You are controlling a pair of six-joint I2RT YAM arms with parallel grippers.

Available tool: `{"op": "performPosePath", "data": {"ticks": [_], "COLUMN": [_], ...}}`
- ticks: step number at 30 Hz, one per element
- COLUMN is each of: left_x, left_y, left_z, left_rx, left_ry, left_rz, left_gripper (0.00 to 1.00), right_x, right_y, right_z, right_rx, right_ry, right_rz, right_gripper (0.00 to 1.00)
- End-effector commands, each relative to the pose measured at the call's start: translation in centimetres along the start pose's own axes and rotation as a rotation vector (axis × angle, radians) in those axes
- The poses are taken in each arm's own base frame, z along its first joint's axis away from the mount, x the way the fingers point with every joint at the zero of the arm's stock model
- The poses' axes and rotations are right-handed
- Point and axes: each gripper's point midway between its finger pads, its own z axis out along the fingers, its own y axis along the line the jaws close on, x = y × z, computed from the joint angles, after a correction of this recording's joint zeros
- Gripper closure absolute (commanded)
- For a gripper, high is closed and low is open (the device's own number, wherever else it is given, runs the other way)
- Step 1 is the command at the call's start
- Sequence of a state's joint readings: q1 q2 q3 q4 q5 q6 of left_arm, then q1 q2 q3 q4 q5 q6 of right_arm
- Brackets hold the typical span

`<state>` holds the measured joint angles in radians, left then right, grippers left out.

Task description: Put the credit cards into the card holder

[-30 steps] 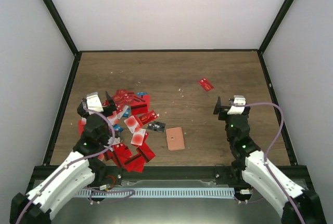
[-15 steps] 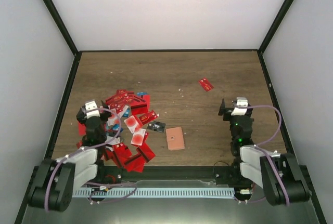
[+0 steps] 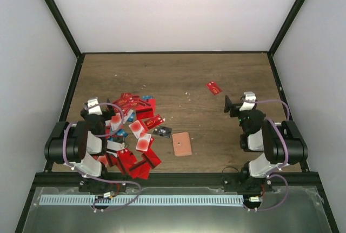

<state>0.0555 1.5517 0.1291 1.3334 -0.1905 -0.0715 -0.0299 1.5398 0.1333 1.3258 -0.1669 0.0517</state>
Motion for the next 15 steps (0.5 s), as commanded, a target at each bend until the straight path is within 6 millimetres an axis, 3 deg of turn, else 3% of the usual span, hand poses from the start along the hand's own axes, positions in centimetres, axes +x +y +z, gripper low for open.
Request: {"op": "performPosePath", "data": {"ticks": [1, 6, 15], "left_x": [-2.4, -1.9, -1.8], "left_y": [-0.9, -2.2, -2.6], "left_z": [-0.2, 1.7, 1.9], "left_rx": [0.060, 0.111, 0.122], "left_ry": [-0.082, -0.027, -0.026], "left_rz": [-0.033, 0.008, 0.017], "left_gripper": [0.00, 0.00, 0.00], "right_x": [-2.6, -2.1, -1.9], "right_y": [-0.1, 0.5, 0.8], "right_z": [1.8, 2.2, 2.7], "right_rx": [-0.025, -0.040, -0.047], "right_ry": [-0.051, -0.033, -0.017], "right_rz": [-0.013, -0.038, -0.042], "right_gripper": [0.00, 0.00, 0.00]}}
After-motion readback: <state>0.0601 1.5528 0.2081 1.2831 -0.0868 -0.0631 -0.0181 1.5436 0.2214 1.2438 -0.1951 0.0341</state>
